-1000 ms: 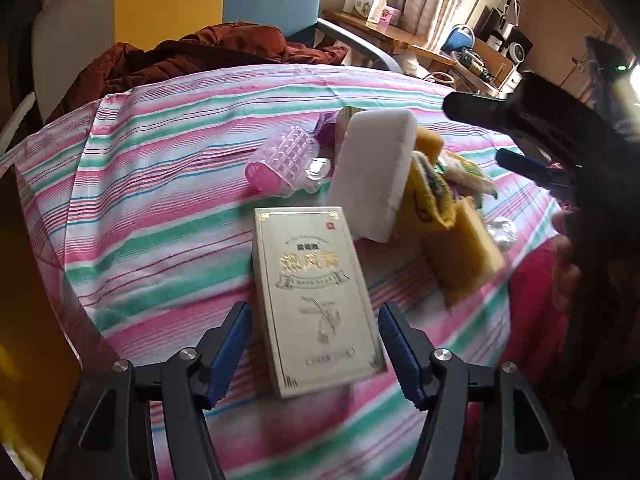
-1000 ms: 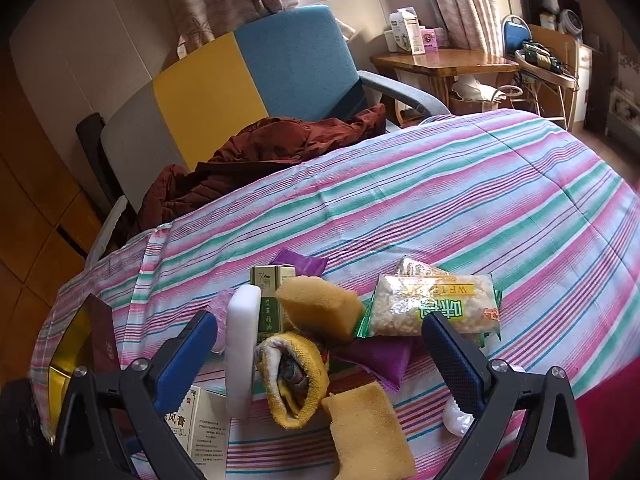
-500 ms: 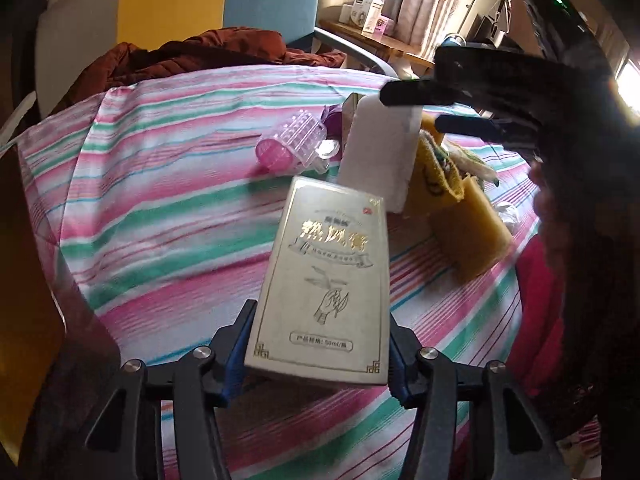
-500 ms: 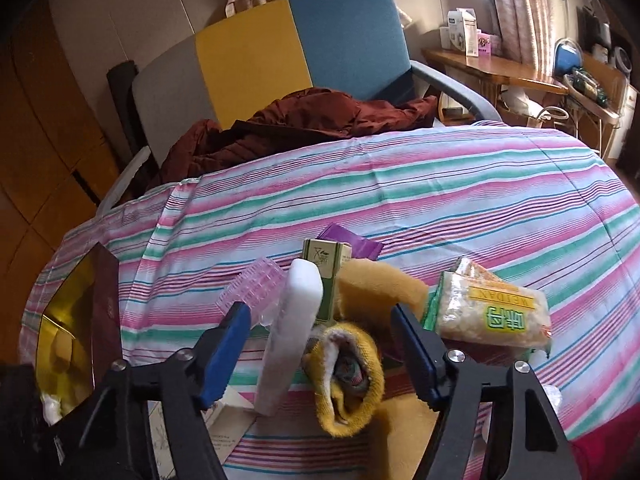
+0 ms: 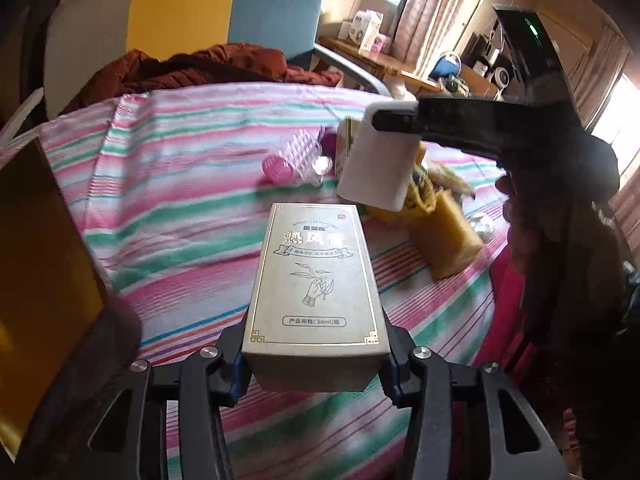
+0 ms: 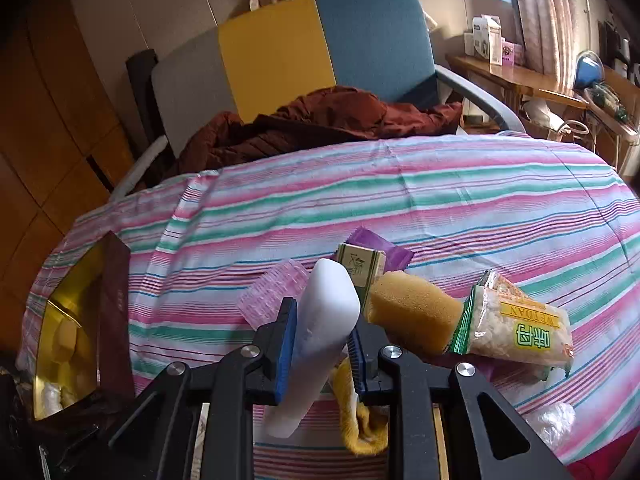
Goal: Organize objects
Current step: 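Grasp the white foam block with the right tool while the left tool holds the box, then lower the box and foam block into the gold tray and open both tools, then move both tools back over the pile of items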
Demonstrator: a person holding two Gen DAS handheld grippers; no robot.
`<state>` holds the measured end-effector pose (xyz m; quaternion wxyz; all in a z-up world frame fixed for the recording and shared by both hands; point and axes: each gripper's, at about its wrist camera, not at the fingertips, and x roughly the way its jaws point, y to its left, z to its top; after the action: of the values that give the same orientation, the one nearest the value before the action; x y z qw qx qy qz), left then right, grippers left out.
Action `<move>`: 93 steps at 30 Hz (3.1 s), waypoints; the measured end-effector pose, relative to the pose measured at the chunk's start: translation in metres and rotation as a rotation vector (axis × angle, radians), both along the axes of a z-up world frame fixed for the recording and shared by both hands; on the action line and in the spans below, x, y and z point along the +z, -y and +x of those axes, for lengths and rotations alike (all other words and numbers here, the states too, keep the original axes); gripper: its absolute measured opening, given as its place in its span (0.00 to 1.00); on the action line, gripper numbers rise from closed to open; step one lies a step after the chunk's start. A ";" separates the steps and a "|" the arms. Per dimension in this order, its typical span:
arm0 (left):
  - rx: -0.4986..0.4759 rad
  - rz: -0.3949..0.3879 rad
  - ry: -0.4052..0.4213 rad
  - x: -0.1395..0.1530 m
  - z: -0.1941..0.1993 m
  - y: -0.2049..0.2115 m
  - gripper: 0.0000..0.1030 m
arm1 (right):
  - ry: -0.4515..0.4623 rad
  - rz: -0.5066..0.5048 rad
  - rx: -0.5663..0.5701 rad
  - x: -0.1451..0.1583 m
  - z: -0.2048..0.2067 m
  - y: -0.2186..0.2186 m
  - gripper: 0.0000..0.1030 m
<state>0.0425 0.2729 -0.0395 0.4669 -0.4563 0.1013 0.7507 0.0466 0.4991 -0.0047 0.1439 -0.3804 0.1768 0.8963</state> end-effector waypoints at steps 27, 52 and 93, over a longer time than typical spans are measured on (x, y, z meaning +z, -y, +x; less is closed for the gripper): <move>0.594 0.054 -0.163 0.069 -0.133 0.209 0.49 | -0.122 -0.042 0.438 0.055 -0.038 0.175 0.24; 0.814 0.007 -0.136 0.040 -0.112 0.274 0.62 | -0.089 0.000 0.574 0.035 -0.065 0.284 0.98; 0.505 -0.055 -0.208 0.047 -0.044 0.176 0.74 | -0.107 0.387 0.124 0.050 0.003 0.140 1.00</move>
<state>-0.0018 0.0965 0.0076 0.2393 -0.4000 0.0520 0.8832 0.0497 0.3589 0.0456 0.1494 -0.3078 -0.0149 0.9395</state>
